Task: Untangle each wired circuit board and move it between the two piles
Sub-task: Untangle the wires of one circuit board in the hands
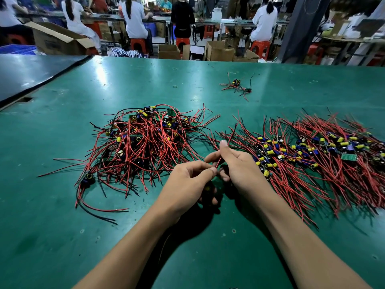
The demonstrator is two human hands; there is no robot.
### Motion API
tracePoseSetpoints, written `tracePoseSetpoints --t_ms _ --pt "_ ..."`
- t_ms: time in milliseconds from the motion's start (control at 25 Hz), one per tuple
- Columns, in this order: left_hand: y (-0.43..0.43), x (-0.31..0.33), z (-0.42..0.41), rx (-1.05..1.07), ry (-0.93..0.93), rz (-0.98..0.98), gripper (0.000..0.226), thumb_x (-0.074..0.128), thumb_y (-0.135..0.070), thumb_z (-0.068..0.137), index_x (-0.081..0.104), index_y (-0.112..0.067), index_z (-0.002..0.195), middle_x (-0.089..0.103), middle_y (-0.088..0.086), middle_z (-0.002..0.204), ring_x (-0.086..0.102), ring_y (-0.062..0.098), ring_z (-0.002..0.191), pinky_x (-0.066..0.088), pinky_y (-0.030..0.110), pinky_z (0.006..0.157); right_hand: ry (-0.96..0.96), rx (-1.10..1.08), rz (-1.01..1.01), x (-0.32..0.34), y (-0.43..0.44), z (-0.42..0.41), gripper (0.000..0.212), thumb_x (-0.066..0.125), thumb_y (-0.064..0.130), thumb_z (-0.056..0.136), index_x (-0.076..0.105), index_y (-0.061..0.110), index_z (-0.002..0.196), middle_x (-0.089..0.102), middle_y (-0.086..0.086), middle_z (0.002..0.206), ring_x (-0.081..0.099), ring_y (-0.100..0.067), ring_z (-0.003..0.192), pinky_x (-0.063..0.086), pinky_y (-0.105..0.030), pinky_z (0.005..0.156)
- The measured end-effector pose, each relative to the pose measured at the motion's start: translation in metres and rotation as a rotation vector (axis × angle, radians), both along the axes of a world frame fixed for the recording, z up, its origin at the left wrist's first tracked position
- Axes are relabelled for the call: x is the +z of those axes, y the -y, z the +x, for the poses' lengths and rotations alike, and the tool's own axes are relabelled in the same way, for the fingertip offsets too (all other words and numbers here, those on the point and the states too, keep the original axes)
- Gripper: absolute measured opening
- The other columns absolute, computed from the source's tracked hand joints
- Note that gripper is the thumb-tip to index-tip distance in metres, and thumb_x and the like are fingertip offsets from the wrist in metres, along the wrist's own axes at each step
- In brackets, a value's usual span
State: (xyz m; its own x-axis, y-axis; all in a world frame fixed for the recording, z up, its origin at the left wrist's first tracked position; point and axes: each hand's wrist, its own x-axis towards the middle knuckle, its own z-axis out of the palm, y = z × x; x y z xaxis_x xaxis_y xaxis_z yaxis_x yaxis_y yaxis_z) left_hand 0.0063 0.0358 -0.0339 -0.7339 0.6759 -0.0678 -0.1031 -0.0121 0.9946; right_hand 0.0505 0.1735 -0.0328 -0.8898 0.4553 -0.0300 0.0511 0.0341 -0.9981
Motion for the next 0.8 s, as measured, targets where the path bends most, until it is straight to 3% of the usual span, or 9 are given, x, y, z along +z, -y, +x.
tracePoseSetpoints --t_ms 120,200,280,400,520,640,720,800 --pt "-0.001 -0.002 -0.001 0.037 0.055 0.049 0.02 0.058 -0.008 0.096 0.066 0.005 0.083 0.072 0.013 0.078 0.065 0.027 0.053 0.056 0.034 0.05 0.062 0.135 -0.084 0.0 -0.003 0.005 0.044 0.055 0.051 0.099 0.078 0.013 0.093 0.054 -0.003 0.054 0.046 -0.014 0.043 0.043 -0.022 0.046" --pt "-0.001 -0.003 -0.001 0.028 0.081 0.059 0.021 0.054 -0.006 0.098 0.062 0.01 0.088 0.07 0.012 0.073 0.064 0.025 0.052 0.055 0.029 0.049 0.077 0.245 -0.183 0.0 -0.004 0.009 0.039 0.062 0.04 0.097 0.074 0.003 0.103 0.057 -0.008 0.059 0.053 -0.021 0.046 0.049 -0.026 0.047" --pt "-0.001 -0.001 0.0 -0.001 0.112 0.069 0.02 0.05 -0.006 0.099 0.06 0.009 0.092 0.068 0.012 0.069 0.063 0.021 0.049 0.053 0.026 0.047 0.094 0.286 -0.216 0.002 -0.007 0.011 0.038 0.059 0.035 0.1 0.071 0.0 0.107 0.054 -0.009 0.06 0.051 -0.02 0.048 0.047 -0.024 0.046" --pt "0.001 0.003 -0.001 -0.016 0.148 0.072 0.016 0.053 -0.008 0.098 0.062 0.003 0.092 0.069 0.011 0.071 0.062 0.019 0.049 0.051 0.024 0.046 0.071 0.176 -0.074 0.005 -0.011 0.012 0.031 0.064 0.036 0.097 0.077 0.008 0.093 0.056 -0.007 0.06 0.047 -0.01 0.044 0.038 -0.017 0.042" --pt "0.002 0.005 -0.001 -0.012 0.153 0.051 0.01 0.06 -0.006 0.094 0.067 0.001 0.091 0.069 0.012 0.075 0.063 0.021 0.051 0.053 0.025 0.048 0.014 0.017 0.039 0.004 -0.014 0.012 0.032 0.079 0.042 0.079 0.069 0.014 0.066 0.041 -0.004 0.05 0.031 -0.011 0.039 0.026 -0.016 0.039" --pt "0.0 0.005 0.001 0.014 0.114 0.025 0.01 0.06 -0.005 0.094 0.068 0.001 0.092 0.068 0.015 0.071 0.064 0.022 0.052 0.054 0.026 0.049 0.009 -0.036 0.058 0.003 -0.016 0.011 0.032 0.083 0.043 0.074 0.069 0.016 0.064 0.046 -0.004 0.049 0.035 -0.013 0.041 0.03 -0.02 0.04" --pt "0.0 0.005 0.001 0.005 0.123 0.021 0.014 0.058 -0.007 0.095 0.066 0.003 0.091 0.068 0.014 0.069 0.063 0.021 0.051 0.053 0.025 0.049 -0.007 -0.004 0.009 0.005 -0.015 0.01 0.028 0.081 0.04 0.077 0.071 0.018 0.063 0.049 -0.003 0.05 0.038 -0.012 0.042 0.034 -0.021 0.042" --pt "0.001 0.006 0.0 -0.032 0.174 0.039 0.016 0.057 -0.008 0.096 0.065 0.004 0.091 0.066 0.014 0.069 0.061 0.021 0.051 0.051 0.025 0.048 -0.043 0.061 -0.163 0.007 -0.012 0.007 0.025 0.076 0.04 0.078 0.073 0.018 0.066 0.048 0.0 0.052 0.039 -0.01 0.043 0.035 -0.019 0.042"
